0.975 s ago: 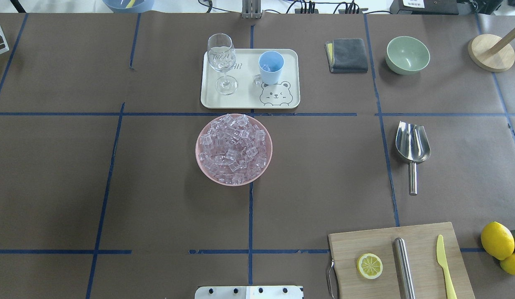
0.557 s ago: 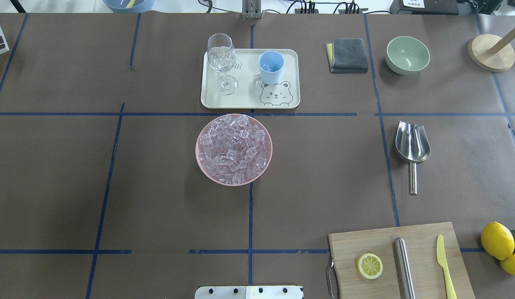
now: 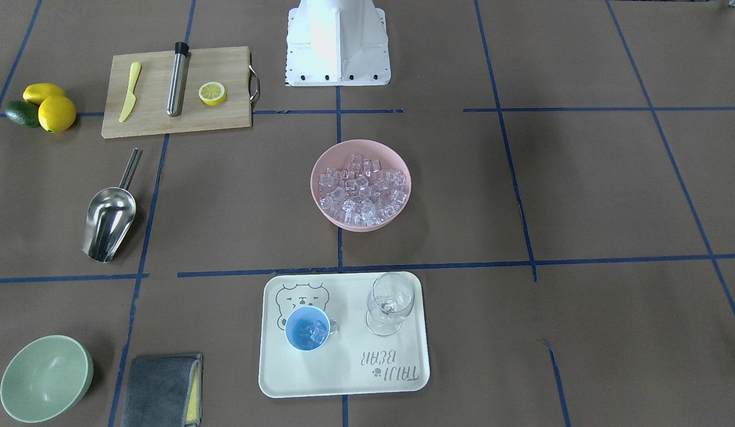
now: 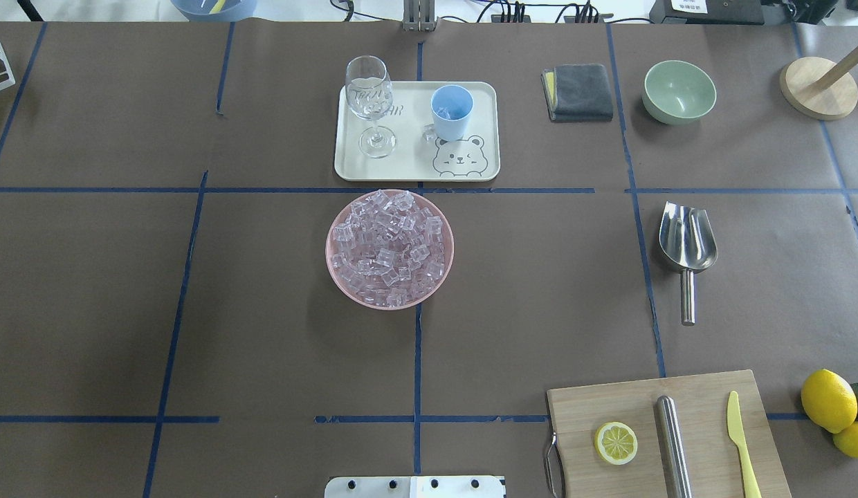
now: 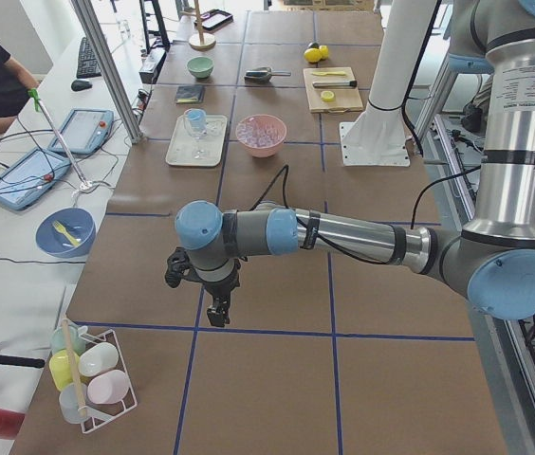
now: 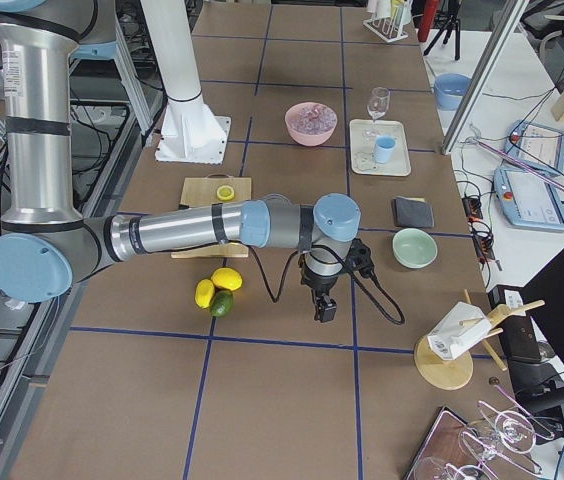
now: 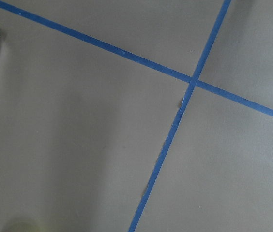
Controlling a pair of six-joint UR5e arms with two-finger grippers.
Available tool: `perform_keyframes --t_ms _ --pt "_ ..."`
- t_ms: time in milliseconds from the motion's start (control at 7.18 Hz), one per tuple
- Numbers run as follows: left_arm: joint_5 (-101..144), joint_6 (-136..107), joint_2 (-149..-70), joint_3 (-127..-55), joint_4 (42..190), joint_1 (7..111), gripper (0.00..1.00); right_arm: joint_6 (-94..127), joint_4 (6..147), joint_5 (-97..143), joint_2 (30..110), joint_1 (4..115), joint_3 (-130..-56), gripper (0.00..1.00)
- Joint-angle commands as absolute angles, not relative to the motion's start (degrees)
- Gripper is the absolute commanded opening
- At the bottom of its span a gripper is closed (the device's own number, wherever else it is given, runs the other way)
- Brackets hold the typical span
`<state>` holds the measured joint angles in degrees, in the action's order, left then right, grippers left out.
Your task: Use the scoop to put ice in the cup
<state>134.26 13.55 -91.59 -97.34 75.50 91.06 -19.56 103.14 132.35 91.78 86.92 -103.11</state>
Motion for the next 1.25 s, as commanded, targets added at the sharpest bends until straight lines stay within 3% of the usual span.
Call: perform_keyframes --t_ms 0,418,1114 --pt "135.0 13.89 -91.23 -97.29 75.5 91.32 1.0 -16.79 99.61 132.36 93.59 85.96 -103.54 1.0" --pt "135.0 13.89 -91.23 -97.21 75.5 91.32 1.0 -6.88 91.77 132.63 95.45 84.64 -103.54 1.0" --pt "135.0 13.8 -92.28 -97.21 75.5 91.32 1.0 -6.86 92.28 141.77 96.77 87.18 -104.94 1.0"
